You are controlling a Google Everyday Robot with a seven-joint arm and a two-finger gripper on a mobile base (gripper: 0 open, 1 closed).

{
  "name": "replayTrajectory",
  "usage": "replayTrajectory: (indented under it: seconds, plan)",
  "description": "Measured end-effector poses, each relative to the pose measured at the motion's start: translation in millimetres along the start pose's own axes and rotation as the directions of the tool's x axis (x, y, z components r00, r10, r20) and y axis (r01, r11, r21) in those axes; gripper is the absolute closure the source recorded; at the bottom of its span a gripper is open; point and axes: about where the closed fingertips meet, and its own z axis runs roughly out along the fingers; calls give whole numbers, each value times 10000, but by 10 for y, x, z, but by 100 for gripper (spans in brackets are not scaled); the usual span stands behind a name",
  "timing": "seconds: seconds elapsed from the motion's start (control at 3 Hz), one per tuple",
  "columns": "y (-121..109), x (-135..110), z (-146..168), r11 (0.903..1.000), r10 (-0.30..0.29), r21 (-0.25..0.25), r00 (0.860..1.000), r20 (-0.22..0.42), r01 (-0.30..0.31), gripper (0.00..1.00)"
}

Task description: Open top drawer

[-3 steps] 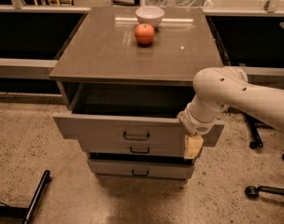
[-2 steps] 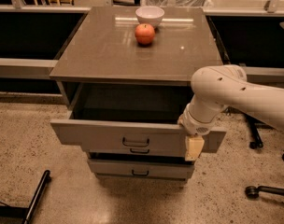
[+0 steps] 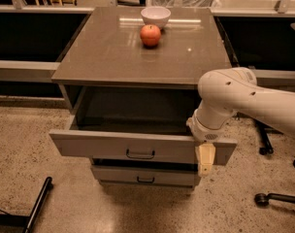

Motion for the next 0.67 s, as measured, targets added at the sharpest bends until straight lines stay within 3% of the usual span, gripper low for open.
replayTrajectory:
  seconds: [0.33,0.67]
  plan:
    - [0,0,0,10000,1,-4,10000,2,-1,0]
    - [12,-2,41,9991,76,-410,9998,171,-69,0]
